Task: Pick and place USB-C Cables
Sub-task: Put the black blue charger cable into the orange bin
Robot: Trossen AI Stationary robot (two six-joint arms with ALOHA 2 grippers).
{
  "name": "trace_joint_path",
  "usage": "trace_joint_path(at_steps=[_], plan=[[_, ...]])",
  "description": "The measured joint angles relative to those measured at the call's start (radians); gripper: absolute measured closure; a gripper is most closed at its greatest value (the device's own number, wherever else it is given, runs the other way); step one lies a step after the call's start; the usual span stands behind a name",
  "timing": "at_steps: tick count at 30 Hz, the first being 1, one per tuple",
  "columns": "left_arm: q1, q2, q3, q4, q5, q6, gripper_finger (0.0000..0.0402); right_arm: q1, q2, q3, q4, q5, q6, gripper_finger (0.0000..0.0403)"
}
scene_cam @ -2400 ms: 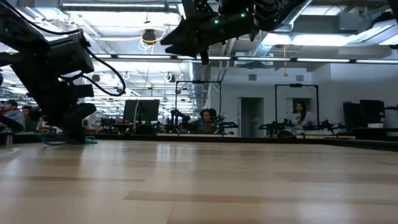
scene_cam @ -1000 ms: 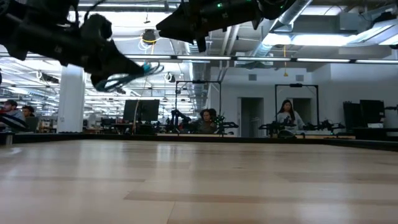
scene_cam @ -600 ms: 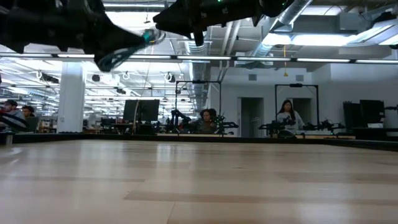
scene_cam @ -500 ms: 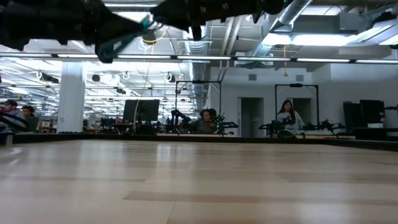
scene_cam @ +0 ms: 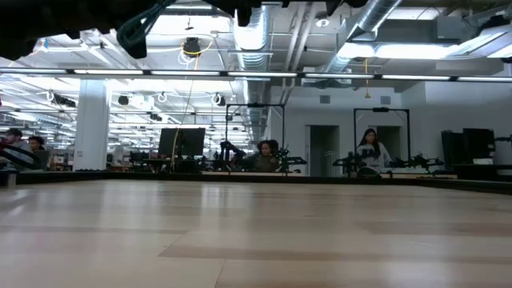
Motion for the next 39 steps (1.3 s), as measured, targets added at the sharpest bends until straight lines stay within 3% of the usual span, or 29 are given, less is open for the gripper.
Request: trace_joint_path(at_steps=[25, 29, 36, 39], plan=[[-0.029, 0.004, 0.000, 0.040, 0.001, 0.077, 0.0401, 0.017, 0.000, -0.001, 0.048, 0.022, -0.001, 0.0175], [-0.029, 0.004, 0.000, 0.022, -0.019, 0.077, 0.0401, 0.017, 0.000, -0.001, 0.048, 0.023, 0.000, 0.0223], [-0.029, 0.004, 0.000, 0.028, -0.020, 0.077, 0.0401, 0.013, 0.000, -0.001, 0.048, 0.024, 0.001, 0.0362], [-0.029, 0.005, 0.000, 0.030, -0.017, 0.077, 0.0401, 0.013, 0.000, -0.001, 0.049, 0.024, 0.000, 0.0390]])
